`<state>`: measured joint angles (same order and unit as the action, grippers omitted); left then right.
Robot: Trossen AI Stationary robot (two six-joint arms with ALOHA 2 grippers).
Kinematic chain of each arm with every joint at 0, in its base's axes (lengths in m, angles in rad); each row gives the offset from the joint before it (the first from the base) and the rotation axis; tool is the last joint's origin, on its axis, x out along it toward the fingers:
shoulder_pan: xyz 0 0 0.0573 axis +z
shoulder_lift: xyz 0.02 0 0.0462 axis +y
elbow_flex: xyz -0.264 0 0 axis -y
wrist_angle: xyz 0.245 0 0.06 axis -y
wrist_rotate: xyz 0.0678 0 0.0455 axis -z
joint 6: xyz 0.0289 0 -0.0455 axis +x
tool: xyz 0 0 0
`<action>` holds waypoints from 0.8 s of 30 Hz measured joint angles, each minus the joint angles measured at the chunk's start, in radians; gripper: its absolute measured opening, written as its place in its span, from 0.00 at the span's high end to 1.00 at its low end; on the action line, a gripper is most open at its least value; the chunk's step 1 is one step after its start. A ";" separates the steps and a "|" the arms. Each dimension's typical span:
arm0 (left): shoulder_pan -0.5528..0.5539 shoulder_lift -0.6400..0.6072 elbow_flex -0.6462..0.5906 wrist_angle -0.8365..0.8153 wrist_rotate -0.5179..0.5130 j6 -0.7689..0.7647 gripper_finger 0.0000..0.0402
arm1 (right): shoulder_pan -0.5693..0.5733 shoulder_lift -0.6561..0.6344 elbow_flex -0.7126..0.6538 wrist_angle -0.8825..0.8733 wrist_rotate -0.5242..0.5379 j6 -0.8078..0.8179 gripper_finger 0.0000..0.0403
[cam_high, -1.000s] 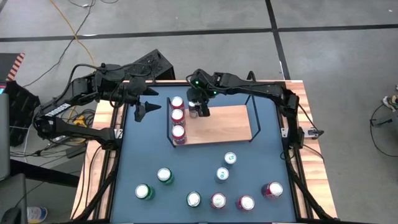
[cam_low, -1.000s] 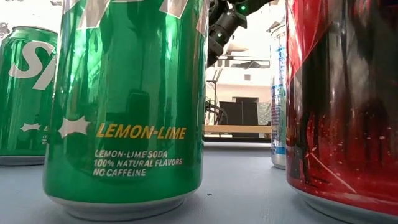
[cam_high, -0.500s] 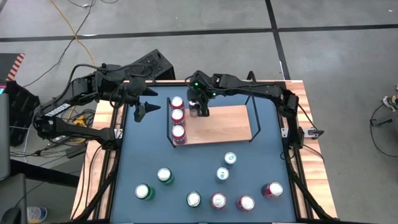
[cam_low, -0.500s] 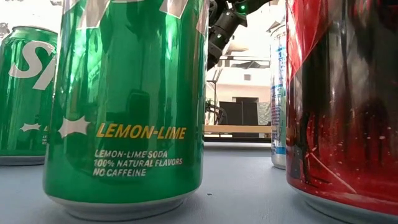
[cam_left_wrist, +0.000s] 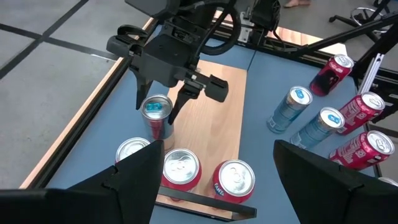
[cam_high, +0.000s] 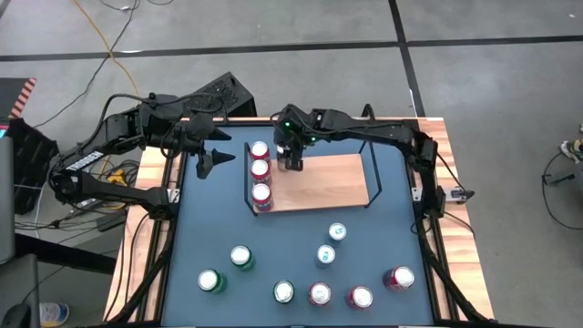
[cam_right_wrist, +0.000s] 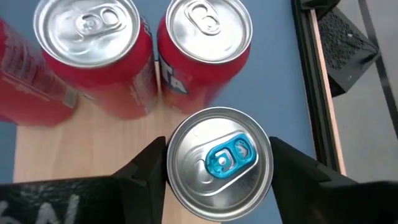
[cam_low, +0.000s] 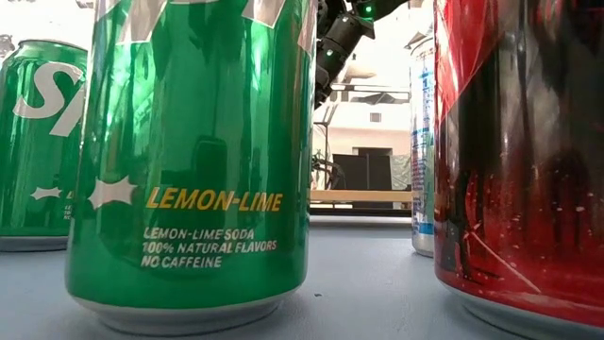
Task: Place canned beverage on shelf
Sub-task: Put the blue soda can on the shelf
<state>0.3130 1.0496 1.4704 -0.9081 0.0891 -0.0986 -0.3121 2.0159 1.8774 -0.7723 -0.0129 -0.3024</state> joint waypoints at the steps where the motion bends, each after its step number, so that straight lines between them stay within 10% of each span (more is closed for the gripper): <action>1: 0.000 0.000 0.000 0.000 0.000 0.000 0.29 | 0.004 0.000 0.000 0.000 0.001 0.014 0.47; 24: 0.000 0.000 0.000 0.001 0.000 0.006 0.29 | 0.050 0.000 -0.002 0.017 0.150 0.227 0.48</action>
<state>0.3130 1.0495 1.4704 -0.9073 0.0887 -0.0929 -0.2619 2.0163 1.8751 -0.7550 0.1372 -0.0756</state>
